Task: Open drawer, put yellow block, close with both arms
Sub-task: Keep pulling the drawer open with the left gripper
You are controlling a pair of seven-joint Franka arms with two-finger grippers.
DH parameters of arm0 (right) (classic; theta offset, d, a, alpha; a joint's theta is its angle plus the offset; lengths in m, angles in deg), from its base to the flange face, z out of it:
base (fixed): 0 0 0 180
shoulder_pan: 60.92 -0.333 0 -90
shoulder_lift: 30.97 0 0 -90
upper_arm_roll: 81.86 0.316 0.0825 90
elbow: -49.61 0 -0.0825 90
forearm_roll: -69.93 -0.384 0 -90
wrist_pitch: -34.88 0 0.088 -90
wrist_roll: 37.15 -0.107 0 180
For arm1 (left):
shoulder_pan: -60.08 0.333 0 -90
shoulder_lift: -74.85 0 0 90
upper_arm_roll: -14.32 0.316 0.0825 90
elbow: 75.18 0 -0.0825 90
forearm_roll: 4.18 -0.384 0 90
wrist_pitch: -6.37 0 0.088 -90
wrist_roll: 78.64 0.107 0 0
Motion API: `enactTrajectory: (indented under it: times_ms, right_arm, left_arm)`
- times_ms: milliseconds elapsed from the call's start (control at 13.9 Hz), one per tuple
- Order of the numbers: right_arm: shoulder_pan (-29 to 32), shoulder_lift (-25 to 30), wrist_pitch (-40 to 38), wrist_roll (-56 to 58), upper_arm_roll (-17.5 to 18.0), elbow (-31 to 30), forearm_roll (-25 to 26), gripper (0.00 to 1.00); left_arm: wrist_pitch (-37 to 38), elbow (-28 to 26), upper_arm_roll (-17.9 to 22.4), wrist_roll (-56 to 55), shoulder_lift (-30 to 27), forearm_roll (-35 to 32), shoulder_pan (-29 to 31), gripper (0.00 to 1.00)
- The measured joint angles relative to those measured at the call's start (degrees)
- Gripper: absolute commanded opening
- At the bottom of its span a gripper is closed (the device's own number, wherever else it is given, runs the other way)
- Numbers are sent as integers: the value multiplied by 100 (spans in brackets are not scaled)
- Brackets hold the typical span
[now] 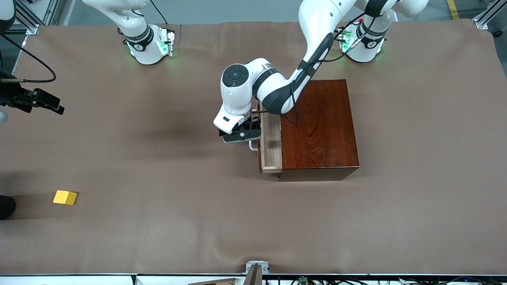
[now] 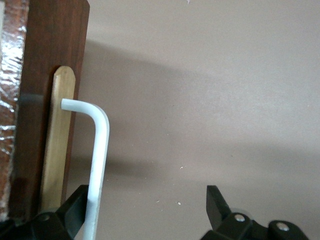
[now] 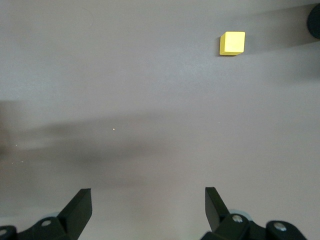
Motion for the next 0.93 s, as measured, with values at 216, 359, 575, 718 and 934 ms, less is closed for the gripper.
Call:
enactTrajectory:
  times_ms: [216, 359, 575, 718, 934]
  right_arm:
    - [0, 0, 0, 1, 0, 0, 0, 100]
    - [0, 0, -1, 1, 0, 0, 0, 100]
    - [0, 0, 0, 2, 0, 0, 0, 100]
    - [0, 0, 0, 2, 0, 0, 0, 100]
    - [0, 0, 0, 3, 0, 0, 0, 100]
  left_arm:
    - [-23, -11, 0, -4, -3, 0, -1, 100]
    - [-92, -28, 0, -8, -3, 0, -10, 100]
    - [-288, -72, 0, -125, -3, 0, -31, 100]
    - [-363, -96, 7, -183, -4, 0, -33, 100]
    - [-375, -106, 8, -194, -8, 0, -33, 100]
